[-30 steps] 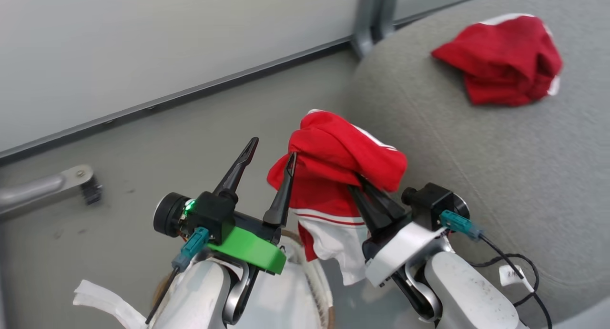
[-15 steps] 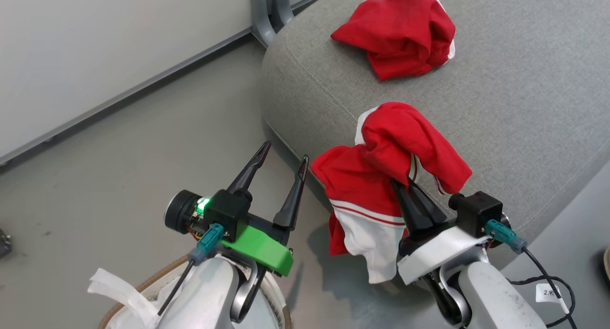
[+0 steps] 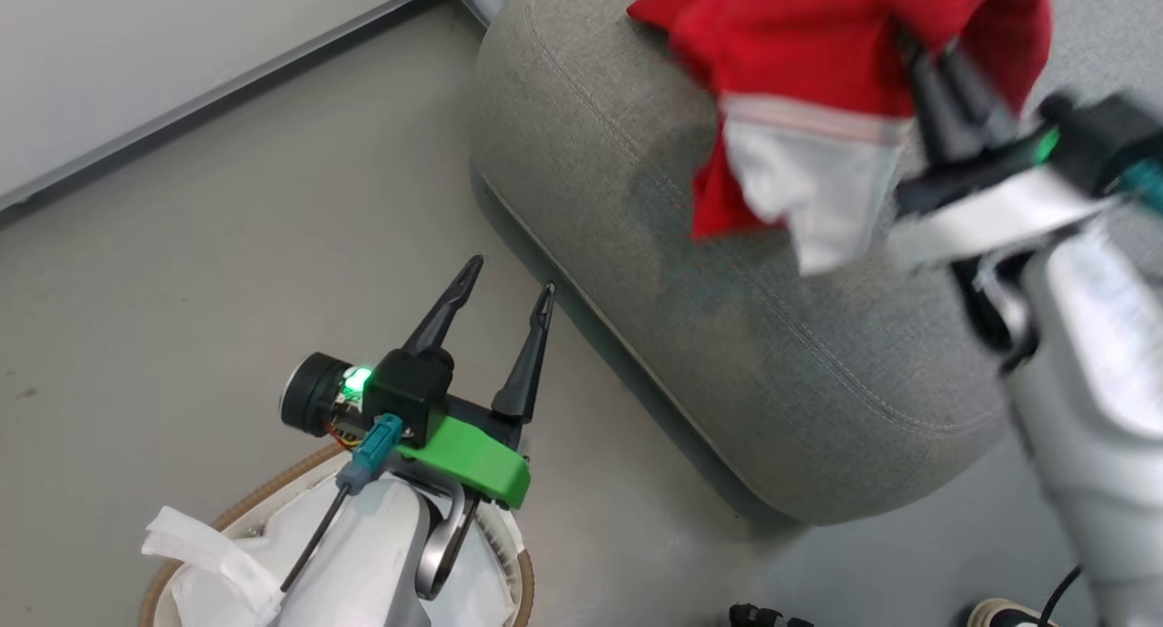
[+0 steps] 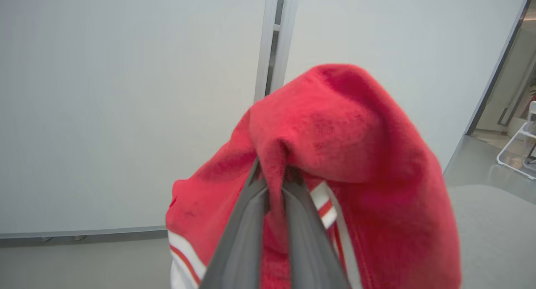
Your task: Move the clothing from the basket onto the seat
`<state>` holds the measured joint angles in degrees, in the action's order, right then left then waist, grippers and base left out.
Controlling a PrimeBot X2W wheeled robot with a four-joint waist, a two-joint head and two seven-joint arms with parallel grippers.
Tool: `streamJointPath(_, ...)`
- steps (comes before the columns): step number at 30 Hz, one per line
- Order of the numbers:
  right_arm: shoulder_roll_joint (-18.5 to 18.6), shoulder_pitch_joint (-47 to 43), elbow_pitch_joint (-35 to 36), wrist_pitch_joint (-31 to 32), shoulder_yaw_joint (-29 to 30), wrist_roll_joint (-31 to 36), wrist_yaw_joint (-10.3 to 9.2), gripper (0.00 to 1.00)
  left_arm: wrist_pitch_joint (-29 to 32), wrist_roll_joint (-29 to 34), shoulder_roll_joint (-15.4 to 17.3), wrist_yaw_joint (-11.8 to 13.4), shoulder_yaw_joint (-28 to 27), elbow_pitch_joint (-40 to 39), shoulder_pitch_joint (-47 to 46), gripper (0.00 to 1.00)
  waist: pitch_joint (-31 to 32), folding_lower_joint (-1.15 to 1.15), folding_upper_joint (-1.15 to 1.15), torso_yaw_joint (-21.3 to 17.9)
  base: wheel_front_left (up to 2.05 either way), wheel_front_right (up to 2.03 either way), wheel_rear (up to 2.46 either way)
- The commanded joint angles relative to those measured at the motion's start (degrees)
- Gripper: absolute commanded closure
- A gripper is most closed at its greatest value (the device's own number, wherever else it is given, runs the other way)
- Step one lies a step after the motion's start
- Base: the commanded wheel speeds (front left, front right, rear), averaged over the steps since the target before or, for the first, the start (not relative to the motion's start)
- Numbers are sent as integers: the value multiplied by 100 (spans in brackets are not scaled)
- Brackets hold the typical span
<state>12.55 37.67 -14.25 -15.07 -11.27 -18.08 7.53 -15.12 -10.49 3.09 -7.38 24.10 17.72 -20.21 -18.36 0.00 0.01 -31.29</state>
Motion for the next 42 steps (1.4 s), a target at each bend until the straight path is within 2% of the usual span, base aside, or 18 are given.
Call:
streamJointPath(1,181,341,5,-14,131,-29,-8,100,-4,75,72,-15,-38,-20,51,0,-149,0,-1,88,0,0,0)
streamJointPath(10,1239,1973,-652,-13,849,313,-8,100,-4,176,136,-17,69,-107,-261,0,-697,0,-1,615,0,0,0)
streamJointPath(14,1472,2225,-1170,-13,1271,703,-8,100,-4,132,180,-17,139,-94,-413,0,-975,0,-1,892,0,0,0)
streamJointPath(18,1496,2292,-1873,-14,1869,771,-8,100,-4,132,192,-17,91,-148,-504,0,-1217,0,-1,1199,0,0,0)
streamJointPath(21,1556,2224,-2145,-13,2073,799,-8,100,-4,183,231,-17,51,-165,-521,0,-1400,0,-1,1399,0,0,0)
streamJointPath(30,1073,1512,-2885,-13,2074,673,-8,100,-4,214,233,-18,-55,-134,-537,0,-1631,0,-1,1687,0,0,0)
streamJointPath(31,1043,1457,-2905,-13,2093,667,-8,86,-4,212,228,-18,-55,-124,-542,0,-1621,0,-1,1695,0,0,0)
streamJointPath(32,1000,1384,-2912,-13,2120,670,-8,52,-4,211,224,-18,-69,-110,-552,0,-1597,0,-1,1697,0,0,0)
streamJointPath(33,946,1310,-2909,-13,2148,658,-8,52,-4,219,219,-18,-94,-103,-565,0,-1575,0,-1,1692,0,0,0)
streamJointPath(34,882,1211,-2879,-13,2193,649,-8,0,-4,230,214,-18,-123,-90,-570,0,-1542,0,-1,1681,0,0,0)
streamJointPath(42,578,355,-2342,-13,2315,710,-8,0,-4,241,161,-18,-430,16,-324,0,-986,0,-1,1542,0,0,0)
